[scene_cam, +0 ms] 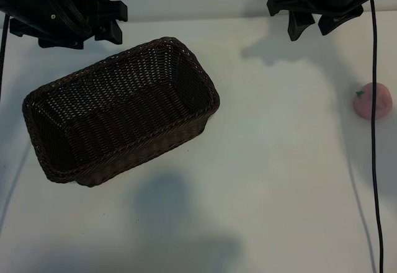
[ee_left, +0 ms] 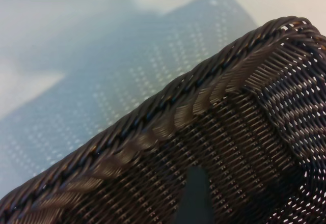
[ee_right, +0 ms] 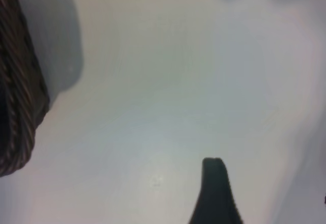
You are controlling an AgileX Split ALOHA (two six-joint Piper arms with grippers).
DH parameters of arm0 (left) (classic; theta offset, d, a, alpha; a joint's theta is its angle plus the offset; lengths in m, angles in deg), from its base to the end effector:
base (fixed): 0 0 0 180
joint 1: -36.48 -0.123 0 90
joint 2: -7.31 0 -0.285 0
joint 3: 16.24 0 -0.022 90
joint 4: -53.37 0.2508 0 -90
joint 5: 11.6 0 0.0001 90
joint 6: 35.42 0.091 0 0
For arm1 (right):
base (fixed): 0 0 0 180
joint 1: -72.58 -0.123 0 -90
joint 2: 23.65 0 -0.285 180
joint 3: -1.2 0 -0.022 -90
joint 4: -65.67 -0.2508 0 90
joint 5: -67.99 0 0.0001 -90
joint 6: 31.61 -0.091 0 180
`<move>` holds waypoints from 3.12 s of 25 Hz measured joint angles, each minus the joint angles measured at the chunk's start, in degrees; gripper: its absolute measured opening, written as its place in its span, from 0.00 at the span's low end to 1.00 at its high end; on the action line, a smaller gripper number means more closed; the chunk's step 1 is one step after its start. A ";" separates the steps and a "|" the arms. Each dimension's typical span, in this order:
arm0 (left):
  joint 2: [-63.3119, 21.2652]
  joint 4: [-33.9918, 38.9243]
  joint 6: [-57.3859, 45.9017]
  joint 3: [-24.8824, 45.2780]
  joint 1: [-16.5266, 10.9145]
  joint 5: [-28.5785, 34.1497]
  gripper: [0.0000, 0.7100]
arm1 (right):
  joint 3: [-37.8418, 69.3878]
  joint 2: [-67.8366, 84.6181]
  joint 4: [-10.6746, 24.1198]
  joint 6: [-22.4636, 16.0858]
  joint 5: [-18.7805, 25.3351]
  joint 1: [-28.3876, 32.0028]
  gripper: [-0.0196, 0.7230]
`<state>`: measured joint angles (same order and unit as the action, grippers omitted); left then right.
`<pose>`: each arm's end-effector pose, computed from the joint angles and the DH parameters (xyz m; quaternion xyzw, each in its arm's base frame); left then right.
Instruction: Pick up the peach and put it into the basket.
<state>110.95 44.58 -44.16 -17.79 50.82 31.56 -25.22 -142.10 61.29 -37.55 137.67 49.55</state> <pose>0.3551 -0.1006 0.2948 0.0088 0.9523 -0.1249 0.2784 0.3800 0.1686 0.3005 -0.1393 0.9767 0.0760 0.1444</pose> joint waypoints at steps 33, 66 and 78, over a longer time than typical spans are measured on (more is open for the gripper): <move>-6.98 7.44 -12.38 9.85 -0.50 0.94 0.83 | 0.00 0.00 0.00 0.00 0.00 0.00 0.69; -1.28 -1.17 -13.91 33.49 -10.04 -17.67 0.83 | 0.00 0.00 -0.23 0.00 0.00 0.00 0.69; -0.10 -2.90 -12.96 33.49 -10.24 -18.93 0.15 | 0.00 0.00 -0.23 0.00 0.00 0.00 0.69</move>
<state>110.85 41.68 -57.12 15.69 40.58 12.63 -25.22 -142.10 61.06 -37.55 137.67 49.55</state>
